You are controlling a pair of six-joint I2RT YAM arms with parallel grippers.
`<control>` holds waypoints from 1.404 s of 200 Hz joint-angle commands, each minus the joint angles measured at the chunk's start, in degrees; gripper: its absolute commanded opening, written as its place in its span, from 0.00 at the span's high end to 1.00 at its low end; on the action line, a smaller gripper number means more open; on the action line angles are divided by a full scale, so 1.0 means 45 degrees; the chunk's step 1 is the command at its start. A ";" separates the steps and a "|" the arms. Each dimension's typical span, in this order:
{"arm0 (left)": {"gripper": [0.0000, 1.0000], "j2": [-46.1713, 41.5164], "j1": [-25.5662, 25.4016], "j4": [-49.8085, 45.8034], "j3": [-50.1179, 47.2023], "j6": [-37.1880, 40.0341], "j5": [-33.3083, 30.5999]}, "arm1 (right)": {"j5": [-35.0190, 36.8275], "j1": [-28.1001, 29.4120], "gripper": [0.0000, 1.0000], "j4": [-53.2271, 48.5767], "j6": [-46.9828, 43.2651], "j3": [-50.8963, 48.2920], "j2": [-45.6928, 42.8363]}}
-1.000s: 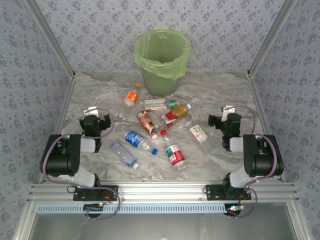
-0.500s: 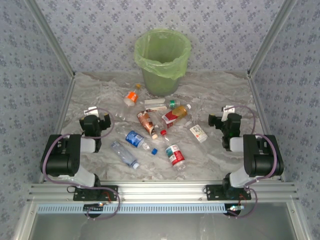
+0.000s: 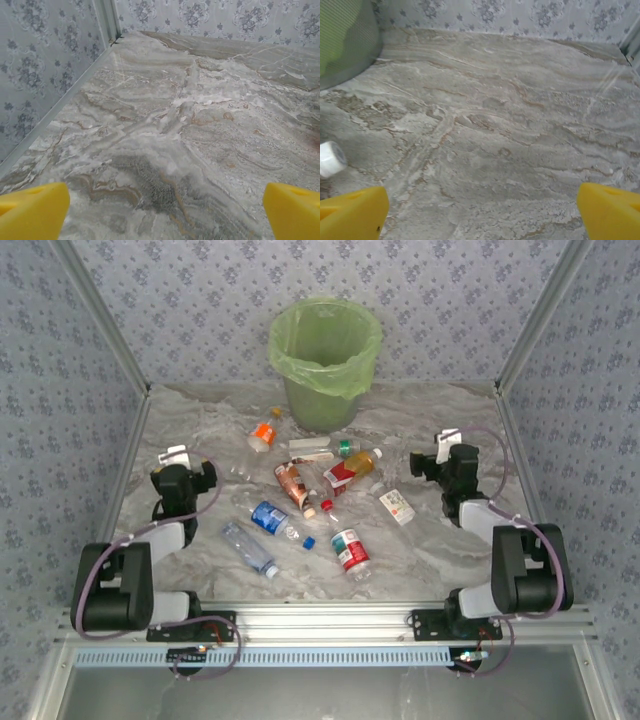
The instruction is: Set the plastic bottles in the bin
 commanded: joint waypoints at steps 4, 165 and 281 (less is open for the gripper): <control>0.01 -0.1191 -0.0150 -0.2708 0.0927 -0.1313 -0.0993 | 0.0452 0.0095 0.01 -0.1587 0.0282 0.0541 -0.0697; 0.01 -0.4571 -0.4393 -1.8671 0.5436 -1.1213 0.0321 | 0.0093 0.0110 0.01 -0.4553 0.5978 -0.1639 -0.7875; 0.01 -0.3664 -0.6042 -1.6358 0.2518 -1.4166 0.3330 | 0.0074 0.0089 0.01 -0.4630 0.6233 -0.1839 -0.8181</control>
